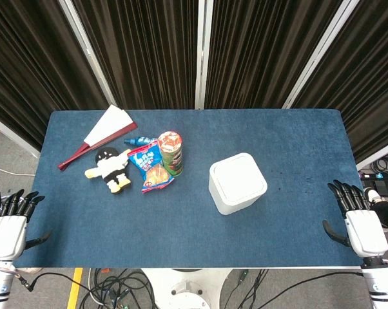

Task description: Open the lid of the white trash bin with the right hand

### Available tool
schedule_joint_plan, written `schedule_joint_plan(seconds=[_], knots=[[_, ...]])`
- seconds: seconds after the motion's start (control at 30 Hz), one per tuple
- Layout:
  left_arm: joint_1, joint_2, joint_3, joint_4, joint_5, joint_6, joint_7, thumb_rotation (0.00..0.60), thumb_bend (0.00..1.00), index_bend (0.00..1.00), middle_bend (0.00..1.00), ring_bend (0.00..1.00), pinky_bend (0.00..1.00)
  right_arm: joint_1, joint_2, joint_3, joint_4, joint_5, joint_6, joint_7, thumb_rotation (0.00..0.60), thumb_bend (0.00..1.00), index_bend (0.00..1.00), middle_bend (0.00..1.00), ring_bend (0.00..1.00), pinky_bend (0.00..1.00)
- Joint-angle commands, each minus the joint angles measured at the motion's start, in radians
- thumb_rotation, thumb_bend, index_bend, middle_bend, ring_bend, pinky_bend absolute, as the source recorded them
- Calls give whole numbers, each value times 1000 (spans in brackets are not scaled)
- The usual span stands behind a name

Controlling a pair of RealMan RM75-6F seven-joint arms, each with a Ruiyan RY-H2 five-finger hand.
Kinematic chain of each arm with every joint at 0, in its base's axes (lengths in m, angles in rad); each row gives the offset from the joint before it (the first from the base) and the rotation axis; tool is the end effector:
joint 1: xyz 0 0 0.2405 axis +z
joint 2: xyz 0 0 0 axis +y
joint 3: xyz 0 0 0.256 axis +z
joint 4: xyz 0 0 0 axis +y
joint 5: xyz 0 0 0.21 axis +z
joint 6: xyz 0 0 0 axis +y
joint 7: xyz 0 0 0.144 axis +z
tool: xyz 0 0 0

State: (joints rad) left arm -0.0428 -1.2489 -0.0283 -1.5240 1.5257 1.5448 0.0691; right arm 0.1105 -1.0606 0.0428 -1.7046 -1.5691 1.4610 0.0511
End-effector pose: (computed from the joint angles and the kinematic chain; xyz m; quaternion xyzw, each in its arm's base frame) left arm -0.3179 0.1635 0.1284 -0.5908 -0.3763 -0.3836 0.6019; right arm -0.2848 -0.1851 0.1612 0.6111 -0.3983 0.4232 0.5374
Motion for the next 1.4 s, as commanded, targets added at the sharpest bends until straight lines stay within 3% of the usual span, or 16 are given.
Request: schedule_joint_plan(seconds=[0.03,0.33,0.57,0.73,1.03,1.4], knots=[[0,0,1,1,-2,-2,0,600,0,189,134,24,96,2,-1,0,-1,-1,-2,-2,600,259,0,20,0,0],[5,3,6,-9,3,2,4,600,0,189,133,24,95,5,5,-10,3,-25,-2,19,600,259,0,20,0,0],[-3,13,4,-24,18,5,8,600,0,189,134,24,96,77,64,-16,-25,-126,-59,82,600,258,1,69,0,0],[-2,21,5,-37,25,11,13,600,0,189,133,24,96,181,90,24,-59,-158,-155,53,600,258,186,176,0,0],[7,20,13,-32,14,6,0,600,0,189,134,24,96,323,41,64,-87,-109,-341,-30,600,257,272,242,0,0],[5,5,12,2,12,-1,-33,600,0,189,134,24,96,375,-42,53,-67,-47,-415,-107,600,258,295,274,0,0]])
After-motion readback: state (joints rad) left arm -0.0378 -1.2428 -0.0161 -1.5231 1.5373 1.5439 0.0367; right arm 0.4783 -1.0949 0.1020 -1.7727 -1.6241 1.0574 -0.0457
